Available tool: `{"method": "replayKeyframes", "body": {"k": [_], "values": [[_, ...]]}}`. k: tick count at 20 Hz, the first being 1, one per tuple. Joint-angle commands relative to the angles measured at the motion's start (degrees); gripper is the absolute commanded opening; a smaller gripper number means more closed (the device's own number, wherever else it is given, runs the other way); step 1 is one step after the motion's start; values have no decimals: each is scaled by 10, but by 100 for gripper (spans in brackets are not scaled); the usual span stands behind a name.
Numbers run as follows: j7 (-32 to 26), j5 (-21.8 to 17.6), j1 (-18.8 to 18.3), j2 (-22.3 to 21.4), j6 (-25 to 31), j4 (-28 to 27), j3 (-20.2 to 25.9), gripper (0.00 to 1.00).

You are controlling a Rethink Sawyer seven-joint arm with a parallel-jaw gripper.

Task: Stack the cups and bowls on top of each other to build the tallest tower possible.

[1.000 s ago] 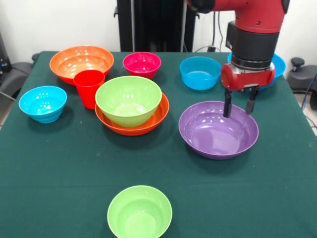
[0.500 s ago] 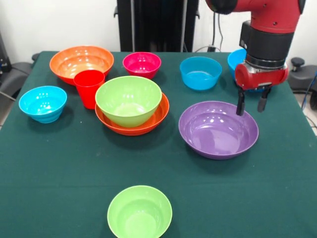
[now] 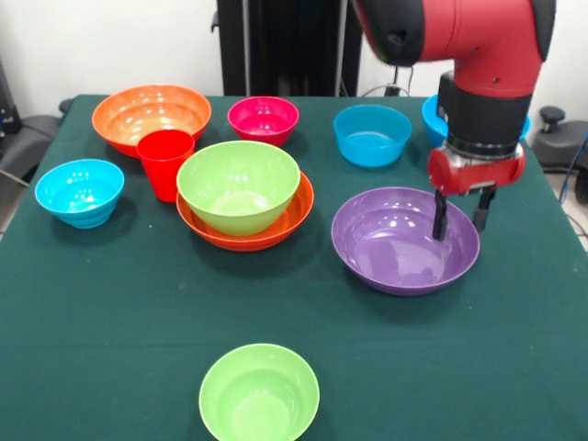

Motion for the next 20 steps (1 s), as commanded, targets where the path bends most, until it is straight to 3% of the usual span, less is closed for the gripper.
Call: {"method": "replayKeyframes", "body": {"k": [1,10,11,16,20], "values": [[19,-16,-24,65,-46,-85,35,100],[25,-12,-19,60,-38,-79,23,100],[24,-11,-18,59,-30,-80,22,0],[31,-11,-17,48,-41,-67,18,0],[23,-2,-21,26,-11,-53,26,0]]}}
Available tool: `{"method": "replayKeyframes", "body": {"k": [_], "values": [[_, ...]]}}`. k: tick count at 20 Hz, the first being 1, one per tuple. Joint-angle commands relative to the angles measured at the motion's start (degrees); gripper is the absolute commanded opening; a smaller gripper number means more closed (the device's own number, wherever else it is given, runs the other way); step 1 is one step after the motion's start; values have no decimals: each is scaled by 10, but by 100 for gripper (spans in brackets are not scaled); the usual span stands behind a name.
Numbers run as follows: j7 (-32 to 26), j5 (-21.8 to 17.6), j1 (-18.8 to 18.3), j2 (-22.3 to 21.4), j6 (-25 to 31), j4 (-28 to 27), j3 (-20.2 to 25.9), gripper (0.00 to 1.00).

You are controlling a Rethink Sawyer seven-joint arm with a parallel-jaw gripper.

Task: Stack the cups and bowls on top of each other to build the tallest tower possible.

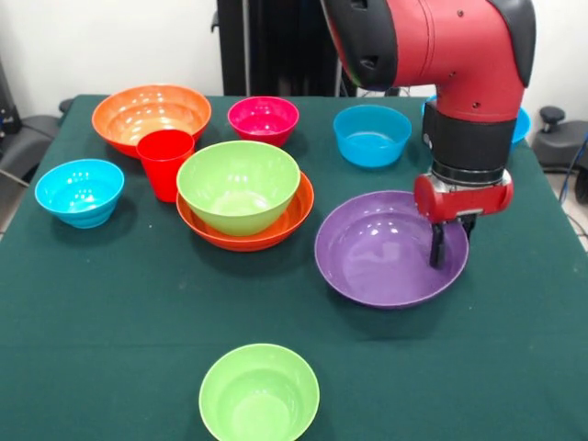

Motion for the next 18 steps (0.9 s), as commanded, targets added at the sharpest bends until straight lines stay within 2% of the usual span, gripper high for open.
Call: {"method": "replayKeyframes", "body": {"k": [1,7,10,13,18], "values": [[19,4,-9,-19,38,-3,36,0],[-18,35,-53,-133,111,72,74,0],[-37,55,-74,-168,154,80,96,0],[-59,79,-92,-185,215,54,117,0],[-75,98,-103,-177,298,-15,135,0]]}}
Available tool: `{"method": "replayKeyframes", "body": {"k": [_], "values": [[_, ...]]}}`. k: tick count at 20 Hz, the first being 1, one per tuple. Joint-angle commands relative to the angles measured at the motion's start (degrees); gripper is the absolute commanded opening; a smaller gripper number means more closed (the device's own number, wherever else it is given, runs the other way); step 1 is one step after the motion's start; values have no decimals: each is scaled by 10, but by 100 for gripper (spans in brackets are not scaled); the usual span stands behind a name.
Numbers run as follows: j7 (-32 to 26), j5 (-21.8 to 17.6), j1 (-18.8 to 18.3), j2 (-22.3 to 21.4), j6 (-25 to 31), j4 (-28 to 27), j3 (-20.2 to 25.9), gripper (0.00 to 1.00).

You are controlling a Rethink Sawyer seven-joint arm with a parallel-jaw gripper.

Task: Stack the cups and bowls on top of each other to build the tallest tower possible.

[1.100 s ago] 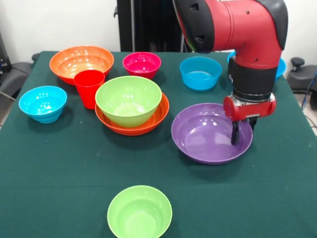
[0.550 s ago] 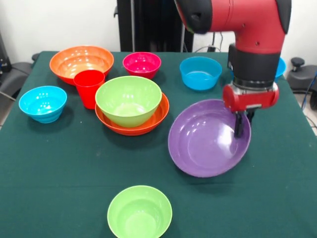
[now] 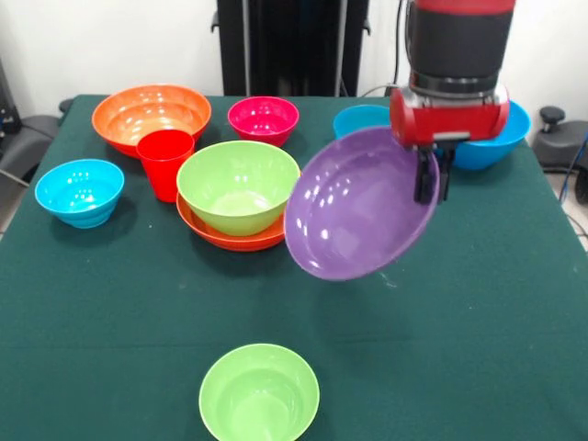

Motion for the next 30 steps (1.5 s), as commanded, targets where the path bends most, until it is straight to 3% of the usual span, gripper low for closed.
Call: {"method": "replayKeyframes", "body": {"k": [1,8,12,14,19,23,30], "values": [[-80,32,-20,-24,169,-75,87,0],[-103,35,-35,1,236,-148,111,0],[-114,40,-54,-1,224,-137,130,0],[-111,39,-68,-17,204,-100,133,0],[-98,23,-125,-83,92,74,149,0],[-82,-7,-161,-103,14,168,168,0],[-60,-64,-193,-96,-72,242,181,0]]}}
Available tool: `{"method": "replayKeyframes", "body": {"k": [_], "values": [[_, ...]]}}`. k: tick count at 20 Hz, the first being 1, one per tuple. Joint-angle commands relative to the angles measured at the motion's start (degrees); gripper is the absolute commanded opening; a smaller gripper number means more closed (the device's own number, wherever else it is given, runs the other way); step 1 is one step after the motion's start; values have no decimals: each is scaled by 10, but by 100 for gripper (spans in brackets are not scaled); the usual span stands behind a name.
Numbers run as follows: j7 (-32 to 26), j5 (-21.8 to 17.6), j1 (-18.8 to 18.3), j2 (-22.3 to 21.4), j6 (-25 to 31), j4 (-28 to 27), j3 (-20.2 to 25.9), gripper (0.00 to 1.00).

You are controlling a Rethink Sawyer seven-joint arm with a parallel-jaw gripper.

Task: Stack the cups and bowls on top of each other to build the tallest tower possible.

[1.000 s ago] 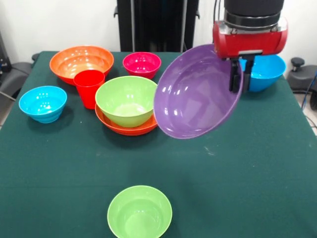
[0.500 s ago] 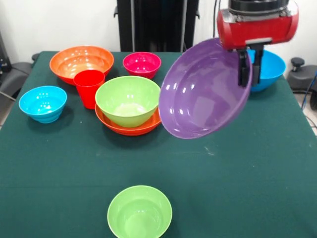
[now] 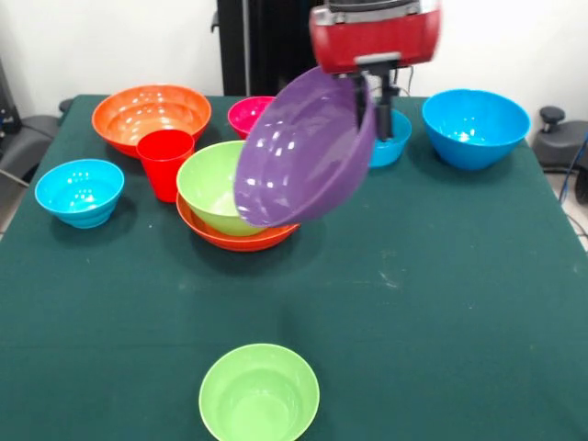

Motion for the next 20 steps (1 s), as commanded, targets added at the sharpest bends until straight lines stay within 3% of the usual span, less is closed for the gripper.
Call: {"method": "replayKeyframes", "body": {"k": [1,9,20], "values": [[-59,-85,-14,5,-78,129,44,0],[-37,-136,-5,29,-108,113,32,0],[-37,-139,-45,38,-112,129,76,0]]}}
